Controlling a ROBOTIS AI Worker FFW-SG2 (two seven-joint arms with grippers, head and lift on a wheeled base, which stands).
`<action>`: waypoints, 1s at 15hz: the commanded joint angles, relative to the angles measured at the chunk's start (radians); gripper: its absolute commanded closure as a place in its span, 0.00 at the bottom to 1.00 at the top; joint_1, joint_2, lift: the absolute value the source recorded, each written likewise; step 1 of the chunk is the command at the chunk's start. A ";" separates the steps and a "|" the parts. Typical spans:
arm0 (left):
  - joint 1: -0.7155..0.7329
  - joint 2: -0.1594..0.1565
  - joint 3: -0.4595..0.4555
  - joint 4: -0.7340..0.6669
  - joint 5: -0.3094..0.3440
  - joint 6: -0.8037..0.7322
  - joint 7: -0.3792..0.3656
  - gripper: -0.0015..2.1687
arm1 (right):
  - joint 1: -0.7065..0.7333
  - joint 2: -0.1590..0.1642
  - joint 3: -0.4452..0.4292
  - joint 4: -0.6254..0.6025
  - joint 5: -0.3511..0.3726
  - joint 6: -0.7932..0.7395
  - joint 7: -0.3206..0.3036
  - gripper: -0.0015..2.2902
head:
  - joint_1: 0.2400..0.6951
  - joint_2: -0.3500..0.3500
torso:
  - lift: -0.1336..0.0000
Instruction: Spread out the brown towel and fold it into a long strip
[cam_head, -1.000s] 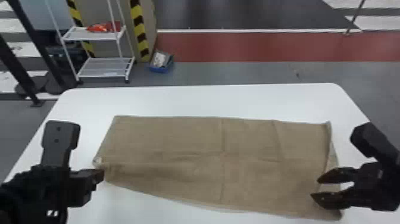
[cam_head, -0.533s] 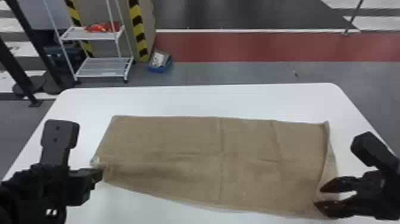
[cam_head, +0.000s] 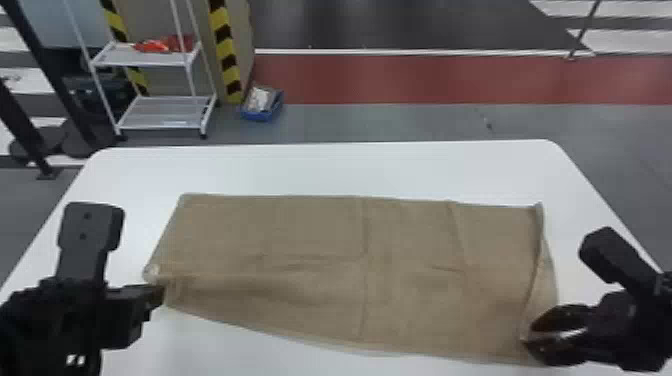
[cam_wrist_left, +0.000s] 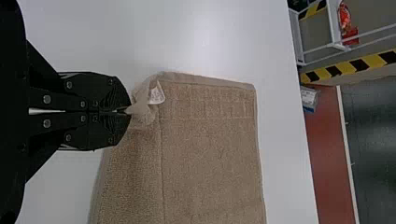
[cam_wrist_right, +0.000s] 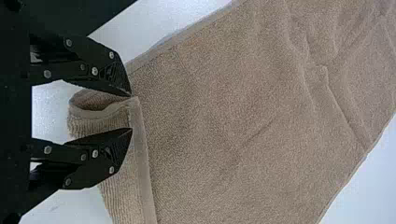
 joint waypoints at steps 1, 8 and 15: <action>0.000 0.000 0.000 -0.003 0.000 0.007 0.000 0.84 | -0.003 0.000 -0.001 -0.001 0.000 0.000 0.006 0.34 | 1.00 0.49 | 0.07; 0.005 0.000 0.003 -0.012 0.002 0.007 0.002 0.84 | -0.008 0.000 -0.002 -0.002 0.000 0.000 0.006 0.55 | 1.00 0.49 | 0.07; 0.028 -0.001 0.007 -0.061 -0.017 0.007 0.012 0.84 | 0.018 0.009 -0.211 -0.044 -0.120 -0.025 0.006 0.56 | 1.00 0.46 | 0.07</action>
